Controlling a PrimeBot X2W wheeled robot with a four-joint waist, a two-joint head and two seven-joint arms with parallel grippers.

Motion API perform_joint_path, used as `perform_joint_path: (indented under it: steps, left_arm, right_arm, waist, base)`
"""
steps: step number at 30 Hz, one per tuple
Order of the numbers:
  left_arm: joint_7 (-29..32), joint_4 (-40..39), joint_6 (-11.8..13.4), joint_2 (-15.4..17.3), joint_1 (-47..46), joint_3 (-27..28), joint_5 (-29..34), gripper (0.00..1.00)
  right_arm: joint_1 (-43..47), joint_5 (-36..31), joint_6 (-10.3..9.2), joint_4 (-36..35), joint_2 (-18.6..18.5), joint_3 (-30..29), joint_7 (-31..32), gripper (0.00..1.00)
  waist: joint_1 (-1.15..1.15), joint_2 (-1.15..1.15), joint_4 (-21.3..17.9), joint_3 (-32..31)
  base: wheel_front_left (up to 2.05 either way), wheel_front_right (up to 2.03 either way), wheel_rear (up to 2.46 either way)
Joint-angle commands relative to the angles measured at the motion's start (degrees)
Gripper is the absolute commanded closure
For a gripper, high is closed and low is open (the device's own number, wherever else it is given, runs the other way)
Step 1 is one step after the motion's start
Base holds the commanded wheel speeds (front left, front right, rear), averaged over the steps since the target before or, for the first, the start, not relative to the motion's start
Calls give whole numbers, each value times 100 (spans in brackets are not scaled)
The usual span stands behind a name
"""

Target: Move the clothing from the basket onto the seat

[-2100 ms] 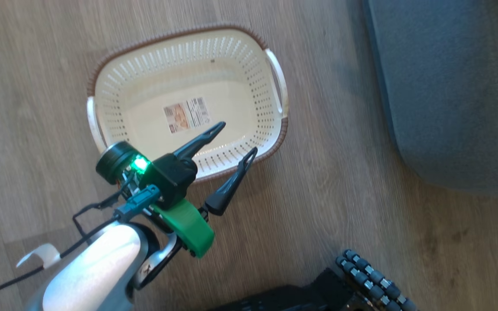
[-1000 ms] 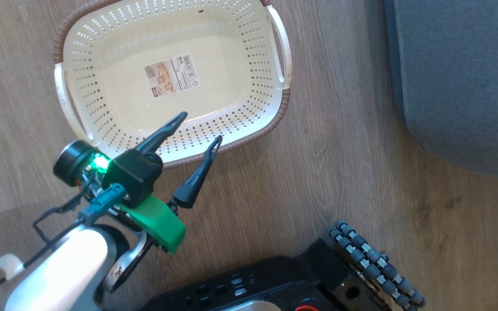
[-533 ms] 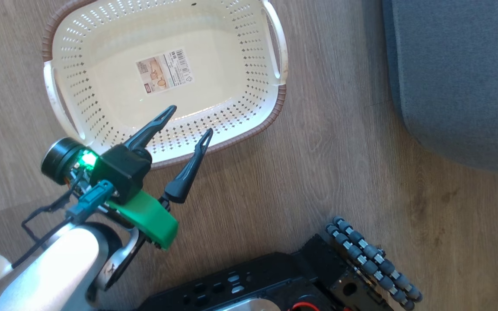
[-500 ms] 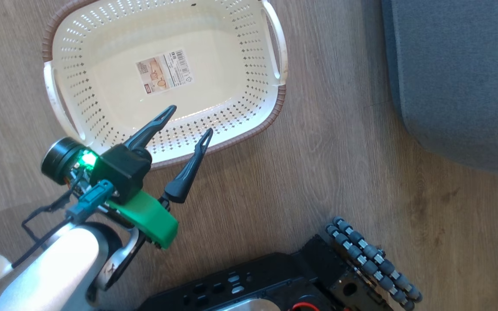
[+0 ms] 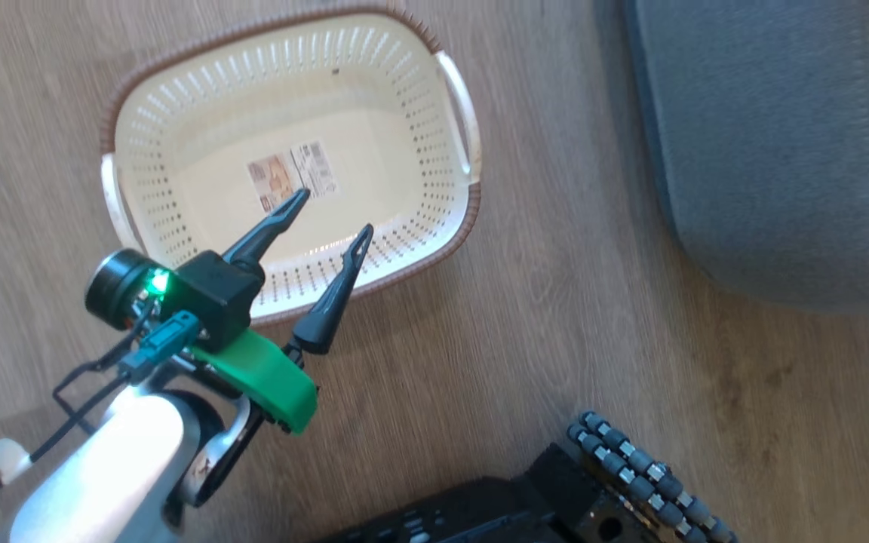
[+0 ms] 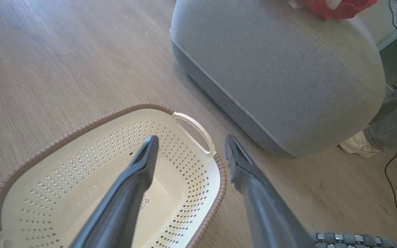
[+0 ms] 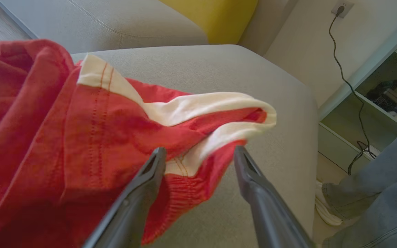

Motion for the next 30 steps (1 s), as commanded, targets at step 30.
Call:
perform_joint_path:
  steps: [30]
  left_arm:
    - [-1501, 1826, 357, -691, 1077, 1229, -1218, 0]
  right_arm:
    - [3630, 1749, 40, -3088, -252, 3965, 135, 0]
  waist:
    - [0, 0, 1844, -3231]
  base:
    - [0, 0, 0]
